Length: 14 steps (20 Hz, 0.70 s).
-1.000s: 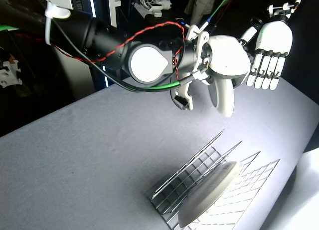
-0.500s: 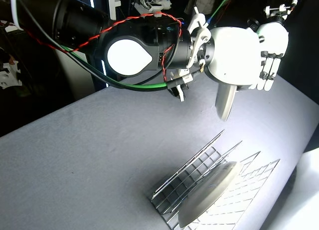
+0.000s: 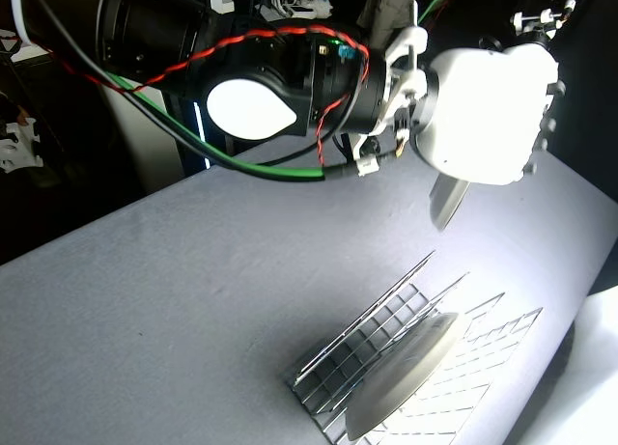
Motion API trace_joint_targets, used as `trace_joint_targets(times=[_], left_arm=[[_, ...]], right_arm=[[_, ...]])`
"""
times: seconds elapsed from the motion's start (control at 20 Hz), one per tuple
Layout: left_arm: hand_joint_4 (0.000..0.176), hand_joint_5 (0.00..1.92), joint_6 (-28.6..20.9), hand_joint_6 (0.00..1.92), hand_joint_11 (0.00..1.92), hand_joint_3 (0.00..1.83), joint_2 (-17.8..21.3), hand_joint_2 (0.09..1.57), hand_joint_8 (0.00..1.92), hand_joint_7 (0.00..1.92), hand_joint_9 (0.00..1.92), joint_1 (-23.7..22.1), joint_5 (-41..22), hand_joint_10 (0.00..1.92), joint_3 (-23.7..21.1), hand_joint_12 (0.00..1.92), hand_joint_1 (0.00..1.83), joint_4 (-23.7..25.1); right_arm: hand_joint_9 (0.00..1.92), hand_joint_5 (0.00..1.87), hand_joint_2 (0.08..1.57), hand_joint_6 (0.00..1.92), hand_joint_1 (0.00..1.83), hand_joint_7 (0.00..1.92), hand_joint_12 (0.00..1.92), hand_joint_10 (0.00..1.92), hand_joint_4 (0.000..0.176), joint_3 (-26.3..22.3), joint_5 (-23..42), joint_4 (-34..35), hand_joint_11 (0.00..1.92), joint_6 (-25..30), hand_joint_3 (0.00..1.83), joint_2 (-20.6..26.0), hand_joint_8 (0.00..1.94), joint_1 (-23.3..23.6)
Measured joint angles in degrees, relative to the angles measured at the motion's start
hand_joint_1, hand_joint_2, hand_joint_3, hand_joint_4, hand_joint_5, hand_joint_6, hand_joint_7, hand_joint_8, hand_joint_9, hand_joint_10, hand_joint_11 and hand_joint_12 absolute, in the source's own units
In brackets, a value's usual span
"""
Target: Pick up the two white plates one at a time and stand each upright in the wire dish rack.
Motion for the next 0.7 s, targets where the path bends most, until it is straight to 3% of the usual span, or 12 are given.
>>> trace_joint_targets(times=[0.55, 0.6, 0.7], left_arm=[[0.0, 0.09, 0.0, 0.0, 0.0, 0.0, 0.0, 1.18, 0.0, 0.09, 0.06, 0.7, 0.1, 0.0, -0.5, 0.12, 0.0, 0.1], [0.0, 0.12, 0.0, 0.0, 0.0, 0.0, 0.0, 1.18, 0.0, 0.13, 0.1, 0.7, 0.3, 0.0, -0.8, 0.21, 0.0, 0.0], [0.0, 0.09, 0.0, 0.0, 0.0, 0.0, 0.0, 1.17, 0.0, 0.11, 0.08, 0.7, 0.2, 0.0, -1.0, 0.15, 0.0, 0.0]], right_arm=[[1.09, 0.93, 1.07, 0.88, 1.39, 1.07, 0.89, 0.97, 0.0, 3.8, 0.2, 1.1, 1.05, 0.0, 0.0, 1.3, 0.82, -1.3], [1.09, 0.97, 1.06, 0.87, 1.39, 1.1, 0.88, 0.96, 0.0, 4.2, 0.2, 1.1, 1.06, -0.1, 0.0, 1.3, 0.78, -2.0], [1.08, 0.96, 1.07, 0.87, 1.39, 1.1, 0.89, 0.96, 0.0, 4.5, 0.3, 1.0, 1.06, -0.3, 0.0, 1.4, 0.79, -3.3]])
